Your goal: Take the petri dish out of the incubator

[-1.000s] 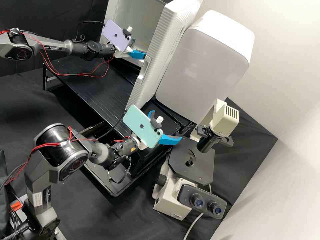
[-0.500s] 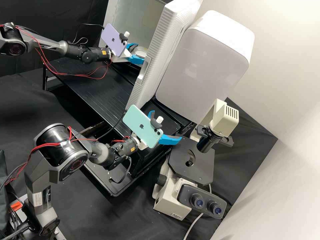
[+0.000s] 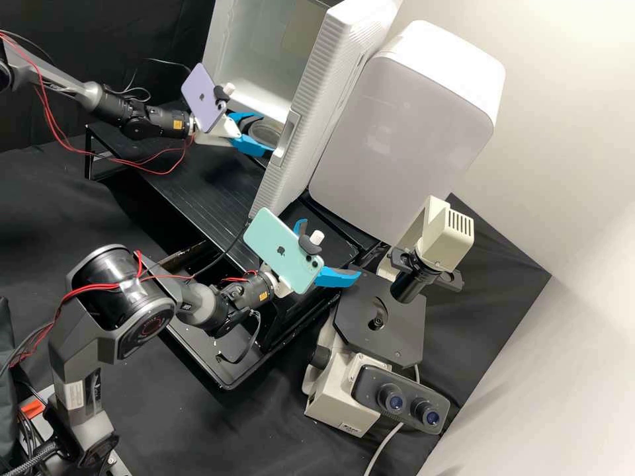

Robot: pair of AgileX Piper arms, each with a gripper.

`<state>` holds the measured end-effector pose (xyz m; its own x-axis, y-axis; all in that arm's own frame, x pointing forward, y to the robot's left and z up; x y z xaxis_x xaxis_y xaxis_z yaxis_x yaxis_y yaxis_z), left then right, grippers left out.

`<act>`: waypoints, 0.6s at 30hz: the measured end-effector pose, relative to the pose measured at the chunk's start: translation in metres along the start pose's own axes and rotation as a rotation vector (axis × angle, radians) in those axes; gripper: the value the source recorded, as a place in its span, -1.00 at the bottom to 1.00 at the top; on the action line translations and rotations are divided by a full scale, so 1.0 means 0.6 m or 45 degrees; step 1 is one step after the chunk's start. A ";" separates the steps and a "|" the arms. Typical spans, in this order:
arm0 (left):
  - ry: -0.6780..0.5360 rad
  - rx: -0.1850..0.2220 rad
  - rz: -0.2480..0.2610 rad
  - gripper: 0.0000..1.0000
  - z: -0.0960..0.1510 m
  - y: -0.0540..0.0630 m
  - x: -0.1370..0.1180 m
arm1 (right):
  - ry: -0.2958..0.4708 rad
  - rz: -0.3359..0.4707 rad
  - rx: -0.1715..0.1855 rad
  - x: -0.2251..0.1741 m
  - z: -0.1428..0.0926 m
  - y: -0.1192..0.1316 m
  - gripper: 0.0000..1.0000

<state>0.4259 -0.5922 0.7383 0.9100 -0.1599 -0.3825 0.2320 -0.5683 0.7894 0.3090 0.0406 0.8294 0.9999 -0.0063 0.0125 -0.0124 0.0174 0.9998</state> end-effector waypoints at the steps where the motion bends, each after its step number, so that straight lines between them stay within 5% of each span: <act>1: -0.005 -0.002 -0.006 -1.00 0.001 -0.002 -0.007 | 0.000 0.000 0.000 0.000 0.000 0.000 1.00; 18: -0.085 0.001 0.009 -1.00 0.009 -0.039 -0.138 | 0.000 0.000 0.000 0.000 0.000 0.000 1.00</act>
<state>0.3433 -0.5701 0.7485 0.8867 -0.2176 -0.4080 0.2252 -0.5673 0.7921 0.3090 0.0406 0.8294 0.9999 -0.0063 0.0125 -0.0124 0.0174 0.9998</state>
